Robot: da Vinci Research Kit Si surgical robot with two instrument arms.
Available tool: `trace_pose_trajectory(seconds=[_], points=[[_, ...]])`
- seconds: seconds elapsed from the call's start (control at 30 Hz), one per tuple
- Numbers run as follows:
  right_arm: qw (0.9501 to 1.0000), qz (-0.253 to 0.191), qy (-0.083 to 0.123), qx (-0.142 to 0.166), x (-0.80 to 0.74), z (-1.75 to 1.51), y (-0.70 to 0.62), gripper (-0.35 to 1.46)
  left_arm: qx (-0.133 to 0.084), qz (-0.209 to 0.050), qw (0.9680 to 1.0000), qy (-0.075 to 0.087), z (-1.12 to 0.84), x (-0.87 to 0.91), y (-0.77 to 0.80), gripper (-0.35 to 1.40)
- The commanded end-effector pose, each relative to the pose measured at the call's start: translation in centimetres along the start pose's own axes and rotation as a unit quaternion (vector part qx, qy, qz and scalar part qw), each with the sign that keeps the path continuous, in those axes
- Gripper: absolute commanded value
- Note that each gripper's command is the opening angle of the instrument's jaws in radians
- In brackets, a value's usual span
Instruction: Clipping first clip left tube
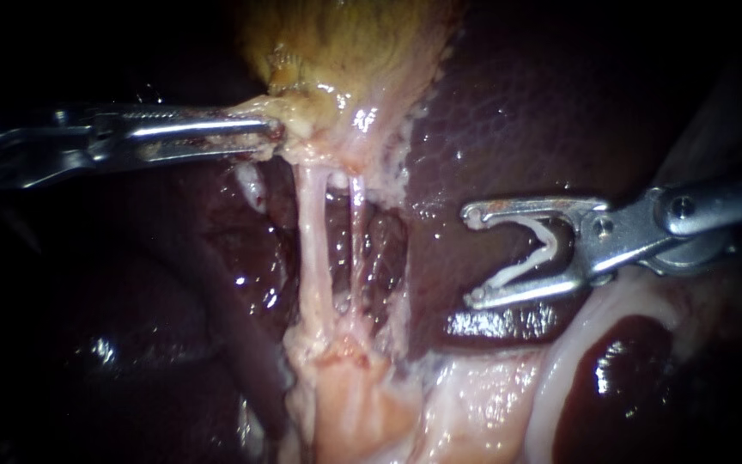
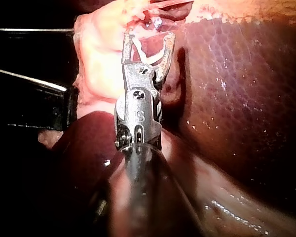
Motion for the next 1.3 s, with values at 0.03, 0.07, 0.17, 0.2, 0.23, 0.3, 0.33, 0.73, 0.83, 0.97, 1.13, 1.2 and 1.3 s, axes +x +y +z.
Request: trace_pose_trajectory(seconds=[0.03, 0.07, 0.17, 0.2, 0.23, 0.3, 0.33, 0.73, 0.83, 0.97, 1.13, 1.2, 1.3], points=[[1.0000, 0.000, 0.000, 0.000, 0.00, 0.00, 0.00, 0.49, -0.001, 0.000, 1.0000, 0.000, -0.03, 0.03, 0.01, -0.35], [1.0000, 0.000, 0.000, 0.000, 0.00, 0.00, 0.00, 0.49, -0.002, -0.001, 1.0000, 0.000, -0.06, 0.05, 0.03, -0.35], [1.0000, 0.000, 0.000, 0.000, 0.00, 0.00, 0.00, 0.49, -0.004, -0.003, 1.0000, -0.001, -0.18, 0.14, 0.10, -0.35], [1.0000, 0.000, 0.000, 0.000, -0.01, 0.00, 0.00, 0.49, -0.005, -0.004, 1.0000, -0.001, -0.23, 0.18, 0.12, -0.35], [1.0000, 0.000, 0.000, 0.000, -0.01, 0.00, 0.00, 0.49, -0.005, -0.005, 1.0000, -0.002, -0.27, 0.22, 0.15, -0.35], [1.0000, 0.000, 0.000, 0.000, -0.01, 0.00, 0.00, 0.49, -0.009, -0.007, 0.9999, 0.004, -0.38, 0.33, 0.22, -0.35], [1.0000, 0.000, 0.000, 0.000, -0.01, 0.00, 0.00, 0.49, -0.010, -0.009, 0.9999, 0.006, -0.43, 0.38, 0.25, -0.35], [1.0000, 0.000, 0.001, 0.003, 0.03, 0.04, -0.05, 0.49, -0.008, -0.012, 0.9997, 0.021, -0.69, 0.65, 0.41, -0.35], [1.0000, 0.000, 0.002, 0.009, 0.10, 0.12, -0.12, 0.49, -0.008, -0.012, 0.9997, 0.021, -0.69, 0.64, 0.41, -0.35], [0.9999, -0.001, 0.003, 0.017, 0.24, 0.34, -0.25, 0.49, -0.008, -0.012, 0.9997, 0.021, -0.69, 0.64, 0.41, -0.35], [0.9997, 0.005, 0.004, 0.022, 0.36, 0.64, -0.37, 0.50, -0.008, -0.012, 0.9997, 0.021, -0.68, 0.64, 0.41, -0.35], [0.9996, 0.012, 0.004, 0.023, 0.39, 0.78, -0.40, 0.50, -0.009, -0.012, 0.9997, 0.021, -0.68, 0.64, 0.40, -0.35], [0.9994, 0.022, 0.004, 0.027, 0.39, 0.96, -0.44, 0.50, -0.008, -0.012, 0.9997, 0.021, -0.68, 0.64, 0.40, -0.35]])
